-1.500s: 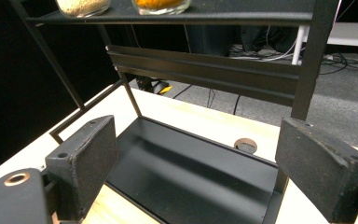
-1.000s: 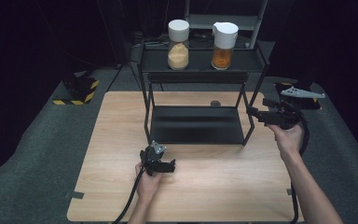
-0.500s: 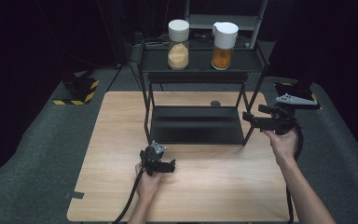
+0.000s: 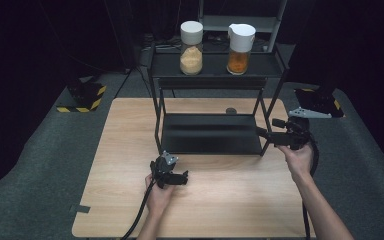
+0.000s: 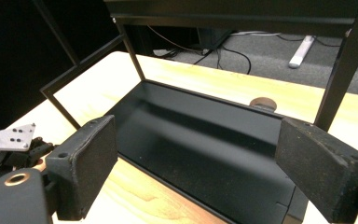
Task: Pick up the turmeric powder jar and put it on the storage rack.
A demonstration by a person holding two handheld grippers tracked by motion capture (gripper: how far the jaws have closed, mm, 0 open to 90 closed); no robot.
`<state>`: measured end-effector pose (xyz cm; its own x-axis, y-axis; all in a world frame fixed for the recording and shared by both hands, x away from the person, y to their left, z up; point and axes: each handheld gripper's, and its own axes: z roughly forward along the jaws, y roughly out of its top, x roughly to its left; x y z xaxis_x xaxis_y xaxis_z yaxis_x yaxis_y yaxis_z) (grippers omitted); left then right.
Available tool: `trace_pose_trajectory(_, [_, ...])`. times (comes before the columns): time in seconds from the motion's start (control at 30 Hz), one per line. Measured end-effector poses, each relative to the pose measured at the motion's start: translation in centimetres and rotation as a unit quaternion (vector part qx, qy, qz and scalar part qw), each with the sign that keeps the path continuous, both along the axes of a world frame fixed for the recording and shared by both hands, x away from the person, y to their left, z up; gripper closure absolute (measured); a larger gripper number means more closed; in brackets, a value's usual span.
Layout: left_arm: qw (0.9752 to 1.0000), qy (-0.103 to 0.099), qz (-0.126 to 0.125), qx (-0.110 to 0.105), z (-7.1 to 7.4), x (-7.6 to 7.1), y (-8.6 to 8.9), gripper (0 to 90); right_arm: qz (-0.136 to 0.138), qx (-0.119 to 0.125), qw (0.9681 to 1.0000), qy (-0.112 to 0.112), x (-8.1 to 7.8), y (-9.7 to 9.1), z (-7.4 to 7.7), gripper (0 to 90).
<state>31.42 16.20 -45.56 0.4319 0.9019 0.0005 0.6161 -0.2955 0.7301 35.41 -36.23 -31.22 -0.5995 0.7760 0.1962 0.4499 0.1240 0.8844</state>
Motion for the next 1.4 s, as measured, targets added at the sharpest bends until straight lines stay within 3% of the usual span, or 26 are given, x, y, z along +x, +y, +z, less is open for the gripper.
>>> trace_pose_trajectory(1.4, [1.0, 0.0, 0.0, 0.0, 0.0, 0.0, 0.0, 4.4, -0.005, -0.029, 0.999, 0.033, -0.2, 1.6, -4.6, 12.4])
